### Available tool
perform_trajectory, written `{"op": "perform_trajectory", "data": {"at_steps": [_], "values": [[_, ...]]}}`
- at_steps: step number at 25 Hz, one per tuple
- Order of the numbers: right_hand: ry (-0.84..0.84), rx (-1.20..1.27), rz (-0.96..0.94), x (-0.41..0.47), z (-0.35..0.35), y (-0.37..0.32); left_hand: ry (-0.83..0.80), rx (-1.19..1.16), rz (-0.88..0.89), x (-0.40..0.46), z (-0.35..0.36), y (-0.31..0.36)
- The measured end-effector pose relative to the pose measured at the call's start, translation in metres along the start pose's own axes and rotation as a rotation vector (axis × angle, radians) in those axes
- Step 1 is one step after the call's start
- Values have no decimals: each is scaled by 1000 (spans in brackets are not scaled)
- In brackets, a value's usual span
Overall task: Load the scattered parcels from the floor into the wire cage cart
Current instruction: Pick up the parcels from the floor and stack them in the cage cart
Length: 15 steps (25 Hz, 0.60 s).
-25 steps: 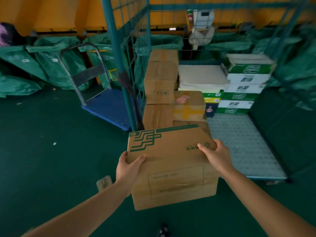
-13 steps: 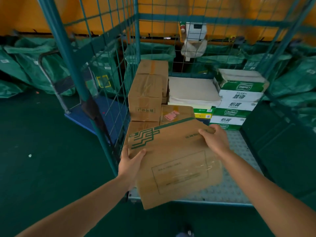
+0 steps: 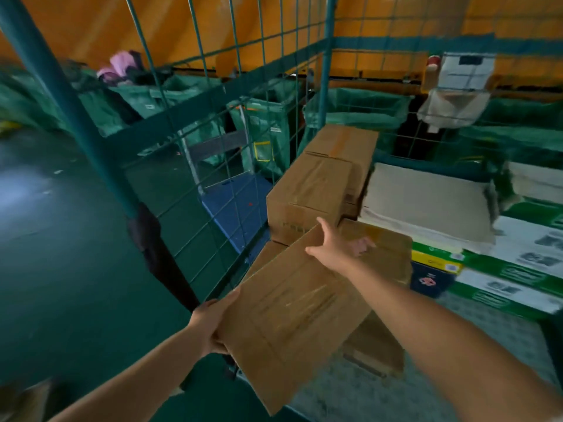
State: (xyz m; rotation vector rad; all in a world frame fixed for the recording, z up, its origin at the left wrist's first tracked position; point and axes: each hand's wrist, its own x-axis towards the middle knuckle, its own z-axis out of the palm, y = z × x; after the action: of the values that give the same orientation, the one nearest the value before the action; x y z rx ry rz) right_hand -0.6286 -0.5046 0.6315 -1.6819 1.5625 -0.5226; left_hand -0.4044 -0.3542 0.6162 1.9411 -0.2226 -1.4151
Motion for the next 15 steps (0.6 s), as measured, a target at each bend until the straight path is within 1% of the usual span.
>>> {"op": "perform_trajectory", "data": {"at_steps": [2,4,7,9,13,15], "values": [[-64,-118,-18,11,14,4,-28,-61,-108,8,3,3],[-41,-268,3,18,27,15,-40,-118,-177,16,4,7],[27,-392,86,21,47,28,-36,-140,-226,35,-1,14],[1,-438,74,26,51,22,-33,-149,-260,40,-6,18],[-33,-446,74,38,56,5,-33,-139,-260,52,-18,28],[58,-503,139,33,59,4,-47,-129,-266,58,-19,30]]}}
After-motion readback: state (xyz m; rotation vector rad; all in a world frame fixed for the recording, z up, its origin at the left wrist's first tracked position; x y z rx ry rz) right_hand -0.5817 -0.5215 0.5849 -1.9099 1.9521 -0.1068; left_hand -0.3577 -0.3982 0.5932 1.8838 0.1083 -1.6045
